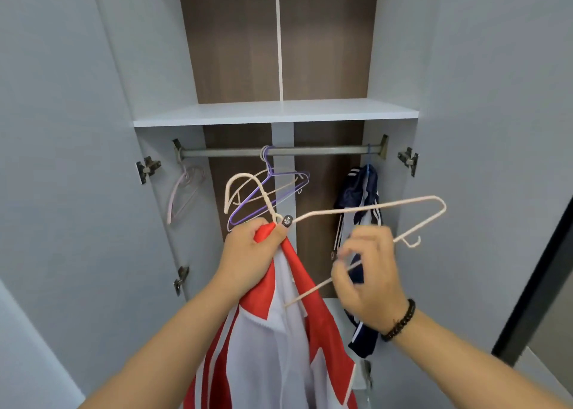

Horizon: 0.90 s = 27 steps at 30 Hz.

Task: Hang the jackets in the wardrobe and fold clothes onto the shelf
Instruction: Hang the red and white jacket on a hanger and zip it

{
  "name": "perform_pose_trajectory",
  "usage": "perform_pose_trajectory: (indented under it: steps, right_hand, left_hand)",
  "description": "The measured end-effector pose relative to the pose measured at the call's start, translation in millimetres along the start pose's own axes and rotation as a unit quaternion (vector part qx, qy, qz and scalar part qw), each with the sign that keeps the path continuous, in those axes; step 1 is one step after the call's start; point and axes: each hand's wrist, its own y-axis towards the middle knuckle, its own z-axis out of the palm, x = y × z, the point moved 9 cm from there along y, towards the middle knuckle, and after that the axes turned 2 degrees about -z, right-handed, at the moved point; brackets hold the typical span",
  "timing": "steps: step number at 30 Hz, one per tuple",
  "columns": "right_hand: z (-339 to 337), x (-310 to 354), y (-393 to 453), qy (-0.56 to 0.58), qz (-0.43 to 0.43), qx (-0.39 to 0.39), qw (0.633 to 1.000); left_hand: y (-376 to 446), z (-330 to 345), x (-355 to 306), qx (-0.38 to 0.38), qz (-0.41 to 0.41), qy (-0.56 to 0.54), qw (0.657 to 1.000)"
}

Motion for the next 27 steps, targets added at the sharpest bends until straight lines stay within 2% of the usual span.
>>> perform_pose_trajectory:
  steps: [2, 4, 9, 13, 17, 20, 23, 27]
  right_hand:
    - [11.7, -2.2, -25.2, 0.044, 0.059, 0.020, 0.997]
    - [29.8, -16.3, -52.3, 0.051, 0.156, 0.059, 0.985]
    - [83.2, -61.4, -92.5, 0.023, 0.334, 0.203, 0.920]
    - [99.5, -86.0, -85.3, -0.037, 0.340, 0.295, 0.892]
    - [76.5, -127.6, -68.9, -0.063, 0.380, 0.298, 0.874]
    - [57.8, -142.2, -44.7, -0.113, 0.319, 0.317, 0.886]
    - [40.0, -152.7, -22.2, -0.114, 0.295, 0.293, 0.902]
    - [20.4, -179.3, -13.1, -0.078, 0.377, 0.220, 0.896]
  left_hand:
    - [8.4, -7.1, -7.3, -0.032, 0.001, -0.024, 0.999]
    - [14.9, -14.2, -15.0, -0.049, 0.006, -0.060, 0.997]
    - [19.8, -22.6, -26.9, -0.064, 0.008, -0.129, 0.990]
    - [21.2, -30.3, -27.4, -0.062, 0.027, -0.105, 0.992]
    - [24.6, -49.9, -7.8, -0.042, 0.017, -0.014, 0.999]
    - [22.6, -64.9, 6.5, -0.021, 0.018, 0.054, 0.998]
    - [25.5, -81.4, 25.8, -0.009, 0.005, 0.091, 0.996]
    - [28.7, -96.7, 41.1, -0.003, 0.013, 0.157, 0.987]
